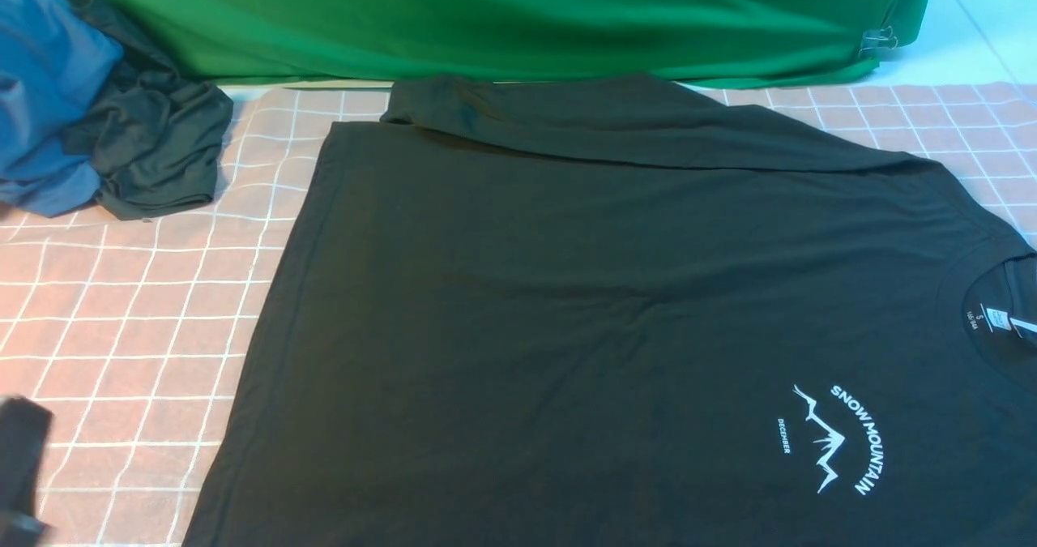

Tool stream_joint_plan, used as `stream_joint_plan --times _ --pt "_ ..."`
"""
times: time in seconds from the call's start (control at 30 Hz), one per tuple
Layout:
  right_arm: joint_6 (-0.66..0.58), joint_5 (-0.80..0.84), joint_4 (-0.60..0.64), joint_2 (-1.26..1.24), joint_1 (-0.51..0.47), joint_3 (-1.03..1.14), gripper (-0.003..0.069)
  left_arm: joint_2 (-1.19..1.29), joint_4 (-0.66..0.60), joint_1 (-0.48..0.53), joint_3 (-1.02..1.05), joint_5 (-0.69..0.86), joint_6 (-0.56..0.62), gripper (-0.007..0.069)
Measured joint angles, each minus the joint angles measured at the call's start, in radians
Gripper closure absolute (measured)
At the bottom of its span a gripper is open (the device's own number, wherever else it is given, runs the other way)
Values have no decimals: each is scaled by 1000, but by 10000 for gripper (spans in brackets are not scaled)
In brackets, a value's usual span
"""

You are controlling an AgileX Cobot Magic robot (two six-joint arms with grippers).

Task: Fold a long-sleeved shirt over a pink coffee tablecloth.
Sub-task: 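Grasp the left edge of the dark T-shirt lying flat on the table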

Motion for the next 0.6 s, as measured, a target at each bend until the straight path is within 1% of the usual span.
stream_joint_plan --times 0.03,0.1,0.13,0.23,0.27,0.33,0.37,0.4,0.43,0.47,0.5,0.53,0.57,0.6 --pt "86 -36 26 0 0 0 412 0 -53 0 0 -40 -24 610" --pt "194 -77 47 0 0 0 412 0 -75 0 0 -97 -40 610" --pt "220 -89 52 0 0 0 412 0 -80 0 0 -125 -43 610" --pt "250 -103 60 0 0 0 415 0 -82 0 0 -188 -46 610" --pt "255 -106 62 0 0 0 415 0 -83 0 0 -235 -56 610" --pt "264 -112 65 0 0 0 415 0 -85 0 0 -350 -93 610" --pt "279 -123 71 0 0 0 417 0 -84 0 0 -460 -138 610" --pt "295 -133 71 0 0 0 417 0 -79 0 0 -518 -182 610" --pt "302 -143 71 0 0 0 417 0 -75 0 -4 -546 -198 610" --pt "315 -159 72 0 0 0 417 -1 -62 0 -31 -550 -239 610" --pt "334 -170 72 0 2 -1 417 -1 -38 0 -74 -499 -266 610" --pt "347 -151 73 0 10 -15 428 7 5 0 -152 -402 -293 610" --pt "347 -145 73 0 10 -19 428 10 5 0 -152 -377 -297 610" --pt "325 -81 73 4 30 -68 464 47 56 0 -276 -171 -311 610"
